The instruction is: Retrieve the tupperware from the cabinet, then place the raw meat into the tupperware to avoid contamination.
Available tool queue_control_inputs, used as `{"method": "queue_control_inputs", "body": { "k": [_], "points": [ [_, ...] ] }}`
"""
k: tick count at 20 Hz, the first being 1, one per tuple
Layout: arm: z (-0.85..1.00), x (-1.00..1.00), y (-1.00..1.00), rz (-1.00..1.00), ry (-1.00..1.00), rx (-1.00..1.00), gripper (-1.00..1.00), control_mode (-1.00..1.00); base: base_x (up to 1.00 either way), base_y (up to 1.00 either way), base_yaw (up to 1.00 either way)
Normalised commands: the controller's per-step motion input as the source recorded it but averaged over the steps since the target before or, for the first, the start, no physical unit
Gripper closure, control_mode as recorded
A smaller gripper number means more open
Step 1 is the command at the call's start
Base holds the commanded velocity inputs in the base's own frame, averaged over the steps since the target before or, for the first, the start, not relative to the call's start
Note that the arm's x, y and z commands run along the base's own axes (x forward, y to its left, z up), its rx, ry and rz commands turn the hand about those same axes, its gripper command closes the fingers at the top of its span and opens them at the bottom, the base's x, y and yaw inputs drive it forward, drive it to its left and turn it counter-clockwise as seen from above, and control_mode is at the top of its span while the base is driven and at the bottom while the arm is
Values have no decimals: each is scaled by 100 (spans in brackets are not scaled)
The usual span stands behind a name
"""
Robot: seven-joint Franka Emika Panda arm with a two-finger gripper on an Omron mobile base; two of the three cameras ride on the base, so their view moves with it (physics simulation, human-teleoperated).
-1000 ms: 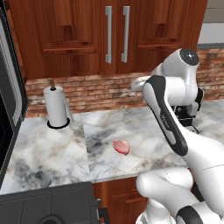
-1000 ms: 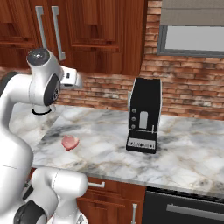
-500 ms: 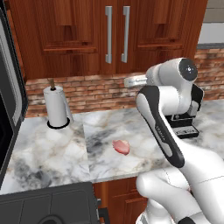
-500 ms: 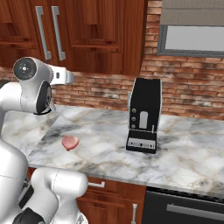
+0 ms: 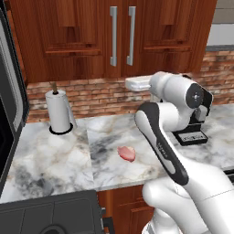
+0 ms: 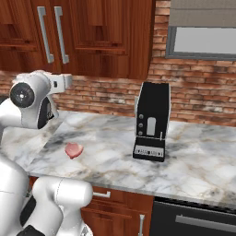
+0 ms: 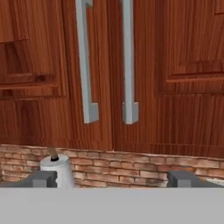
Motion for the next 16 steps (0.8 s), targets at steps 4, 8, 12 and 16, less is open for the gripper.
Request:
{"method": "queue_control_inputs", "body": {
  "k": [4,8,12,16],
  "points": [
    [38,0,7,0,-23,4,-100,-100,0,0,0],
    [42,-4,0,0,-19,2,-100,-100,0,0,0],
    [43,-7,0,0,-16,1,-100,-100,0,0,0],
    [39,-6,0,0,-12,0,-100,-100,0,0,0]
  ]
}}
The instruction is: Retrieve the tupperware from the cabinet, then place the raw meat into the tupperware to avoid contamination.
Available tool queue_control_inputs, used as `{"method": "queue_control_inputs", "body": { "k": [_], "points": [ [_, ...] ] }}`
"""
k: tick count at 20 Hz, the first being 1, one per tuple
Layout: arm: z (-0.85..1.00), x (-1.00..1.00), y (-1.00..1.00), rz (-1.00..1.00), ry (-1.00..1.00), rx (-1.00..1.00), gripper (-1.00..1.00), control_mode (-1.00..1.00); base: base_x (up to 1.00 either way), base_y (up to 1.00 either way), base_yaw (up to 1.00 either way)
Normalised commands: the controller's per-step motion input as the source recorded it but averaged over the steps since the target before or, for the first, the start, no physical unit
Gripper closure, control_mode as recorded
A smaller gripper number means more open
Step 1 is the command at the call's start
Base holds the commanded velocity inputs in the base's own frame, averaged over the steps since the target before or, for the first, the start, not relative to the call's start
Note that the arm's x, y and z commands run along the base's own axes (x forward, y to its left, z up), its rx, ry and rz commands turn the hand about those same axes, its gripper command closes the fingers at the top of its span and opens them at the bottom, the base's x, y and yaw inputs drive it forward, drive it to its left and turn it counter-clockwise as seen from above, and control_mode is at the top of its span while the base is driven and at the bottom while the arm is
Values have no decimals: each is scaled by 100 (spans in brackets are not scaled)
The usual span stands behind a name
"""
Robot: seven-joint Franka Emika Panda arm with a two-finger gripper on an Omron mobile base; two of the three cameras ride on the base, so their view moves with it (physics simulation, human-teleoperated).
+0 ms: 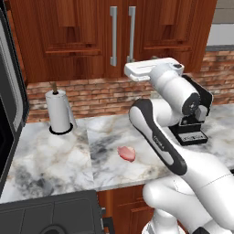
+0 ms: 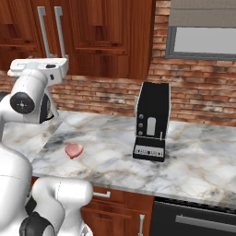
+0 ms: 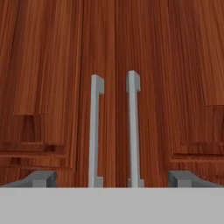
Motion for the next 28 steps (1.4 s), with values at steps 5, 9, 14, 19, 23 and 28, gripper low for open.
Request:
{"method": "queue_control_inputs", "body": {
  "k": [5,9,14,19,23,28],
  "points": [
    [33,-3,0,0,-9,0,-100,-100,0,0,0],
    [27,0,-6,0,-4,0,-100,-100,0,0,0],
    [21,0,-9,0,0,0,-100,-100,0,0,0],
    [11,1,-6,-1,0,0,-100,-100,0,0,0],
    [2,8,0,-2,0,0,-100,-100,0,0,0],
    [0,10,0,-3,0,0,-100,-100,0,0,0]
  ]
}}
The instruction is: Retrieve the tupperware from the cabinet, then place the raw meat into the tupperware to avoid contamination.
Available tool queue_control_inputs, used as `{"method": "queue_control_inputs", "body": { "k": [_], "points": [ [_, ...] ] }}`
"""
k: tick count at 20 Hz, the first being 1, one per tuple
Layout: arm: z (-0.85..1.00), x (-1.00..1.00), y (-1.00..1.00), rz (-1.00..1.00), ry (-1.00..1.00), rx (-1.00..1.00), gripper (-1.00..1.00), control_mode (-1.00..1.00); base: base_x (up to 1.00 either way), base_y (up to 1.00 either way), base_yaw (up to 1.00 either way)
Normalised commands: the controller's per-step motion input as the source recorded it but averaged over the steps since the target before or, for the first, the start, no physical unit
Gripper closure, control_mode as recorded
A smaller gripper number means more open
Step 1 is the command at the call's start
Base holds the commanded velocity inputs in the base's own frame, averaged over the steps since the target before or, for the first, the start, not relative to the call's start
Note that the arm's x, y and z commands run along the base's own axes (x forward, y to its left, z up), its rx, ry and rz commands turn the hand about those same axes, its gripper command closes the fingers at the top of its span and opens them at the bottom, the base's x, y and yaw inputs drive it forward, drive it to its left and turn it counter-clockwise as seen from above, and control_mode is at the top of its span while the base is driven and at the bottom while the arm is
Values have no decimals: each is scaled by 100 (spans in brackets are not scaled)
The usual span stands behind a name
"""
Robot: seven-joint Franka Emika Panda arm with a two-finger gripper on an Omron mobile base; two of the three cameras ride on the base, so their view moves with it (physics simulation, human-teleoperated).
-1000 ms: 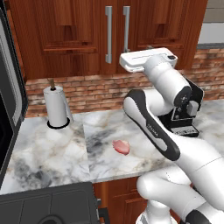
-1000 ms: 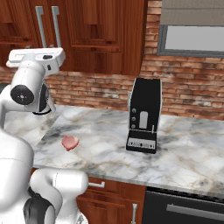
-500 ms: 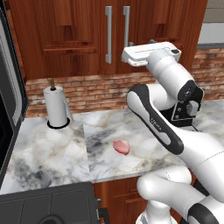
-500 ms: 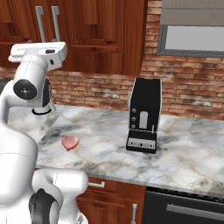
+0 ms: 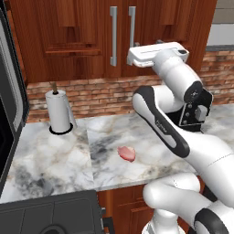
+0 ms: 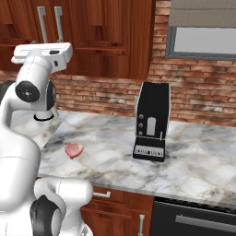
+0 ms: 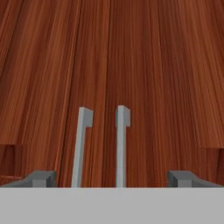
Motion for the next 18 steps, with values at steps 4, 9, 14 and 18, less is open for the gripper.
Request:
{"method": "queue_control_inputs", "body": {
  "k": [4,9,14,18],
  "points": [
    [0,11,0,-3,0,0,-100,-100,0,0,0],
    [0,14,0,-4,0,0,-100,-100,0,0,0],
    [-2,19,0,-4,0,0,-100,-100,0,0,0],
    [-5,22,0,-2,0,0,-100,-100,0,0,0]
  ]
}}
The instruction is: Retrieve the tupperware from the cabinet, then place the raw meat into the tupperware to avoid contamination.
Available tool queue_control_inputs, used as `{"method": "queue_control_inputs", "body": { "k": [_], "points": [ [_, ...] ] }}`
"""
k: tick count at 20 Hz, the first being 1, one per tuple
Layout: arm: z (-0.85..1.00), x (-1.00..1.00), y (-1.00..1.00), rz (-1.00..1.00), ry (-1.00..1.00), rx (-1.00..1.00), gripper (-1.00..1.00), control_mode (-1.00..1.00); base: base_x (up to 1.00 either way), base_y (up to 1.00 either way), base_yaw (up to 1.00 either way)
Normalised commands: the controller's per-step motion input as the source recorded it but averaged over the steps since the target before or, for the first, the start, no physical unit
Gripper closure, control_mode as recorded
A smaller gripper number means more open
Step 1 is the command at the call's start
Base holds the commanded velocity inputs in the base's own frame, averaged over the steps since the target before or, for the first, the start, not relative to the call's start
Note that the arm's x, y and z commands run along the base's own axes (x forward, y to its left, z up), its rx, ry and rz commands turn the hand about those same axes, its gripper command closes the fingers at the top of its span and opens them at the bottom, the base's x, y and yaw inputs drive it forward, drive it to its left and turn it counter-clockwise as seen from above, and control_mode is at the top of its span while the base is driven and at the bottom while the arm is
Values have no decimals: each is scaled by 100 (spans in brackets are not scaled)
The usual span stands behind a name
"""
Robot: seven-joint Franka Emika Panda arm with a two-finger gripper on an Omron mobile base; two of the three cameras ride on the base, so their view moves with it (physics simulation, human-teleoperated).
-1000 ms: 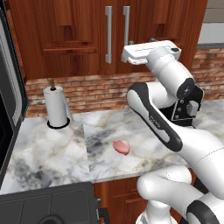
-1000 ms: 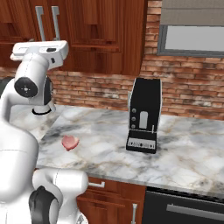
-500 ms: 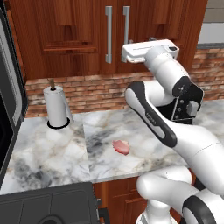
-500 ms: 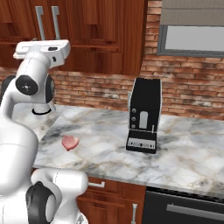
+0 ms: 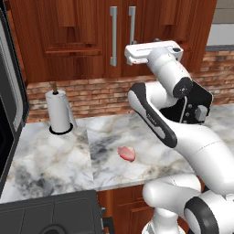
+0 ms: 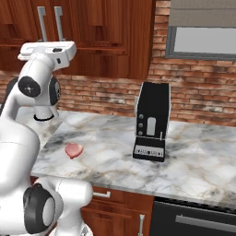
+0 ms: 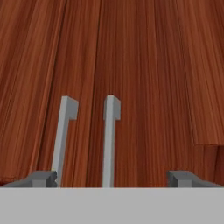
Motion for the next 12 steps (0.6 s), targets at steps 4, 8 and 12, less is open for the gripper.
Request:
{"method": "queue_control_inputs", "body": {
  "k": [4,8,12],
  "points": [
    [-3,22,2,0,0,0,-100,-100,0,0,0],
    [-1,23,3,0,0,0,-100,-100,0,0,0],
    [0,21,0,0,0,0,-100,-100,0,0,0]
  ]
}}
